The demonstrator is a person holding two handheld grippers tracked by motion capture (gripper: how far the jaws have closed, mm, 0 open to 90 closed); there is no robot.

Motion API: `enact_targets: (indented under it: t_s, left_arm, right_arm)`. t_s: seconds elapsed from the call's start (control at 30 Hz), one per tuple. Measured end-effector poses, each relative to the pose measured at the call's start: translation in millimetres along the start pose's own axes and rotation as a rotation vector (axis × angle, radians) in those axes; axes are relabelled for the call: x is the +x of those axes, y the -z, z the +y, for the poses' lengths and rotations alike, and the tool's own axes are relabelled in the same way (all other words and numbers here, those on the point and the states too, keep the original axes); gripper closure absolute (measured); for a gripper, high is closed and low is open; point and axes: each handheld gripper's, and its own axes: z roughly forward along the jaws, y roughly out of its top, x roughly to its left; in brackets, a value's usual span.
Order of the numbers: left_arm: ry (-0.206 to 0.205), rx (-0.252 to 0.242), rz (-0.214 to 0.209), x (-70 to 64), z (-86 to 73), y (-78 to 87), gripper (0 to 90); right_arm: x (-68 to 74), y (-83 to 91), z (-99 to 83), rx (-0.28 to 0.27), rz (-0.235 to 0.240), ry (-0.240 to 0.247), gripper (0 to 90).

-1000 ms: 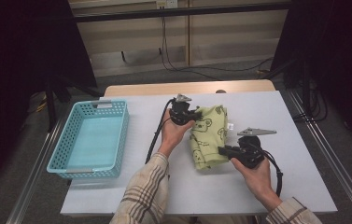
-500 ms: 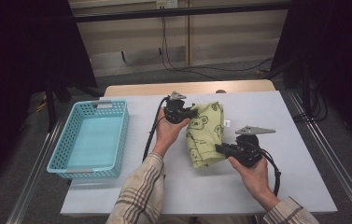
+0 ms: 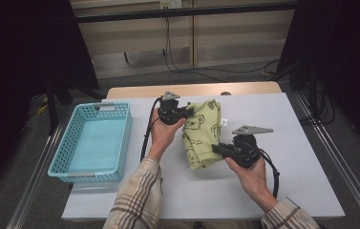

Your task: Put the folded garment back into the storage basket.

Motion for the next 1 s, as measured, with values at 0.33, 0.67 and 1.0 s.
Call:
enact_targets:
  t_s: [0.33,0.67,1.0]
  left_arm:
    - [0.027,-0.025,0.043,16.2,-2.5,21.3,76.5]
    - [0.034,-0.065,0.068,24.7,6.6,41.8,76.5]
    - [0.015,-0.080,0.110,30.9,16.6,56.1,76.5]
  right_arm:
    - [17.0,-15.1,12.0,-0.007,0.032,0.002,80.9]
    - [34.3,-21.4,24.7,-0.022,0.057,0.035,80.9]
    - [42.6,-29.4,35.1,-0.030,0.070,0.020,81.0]
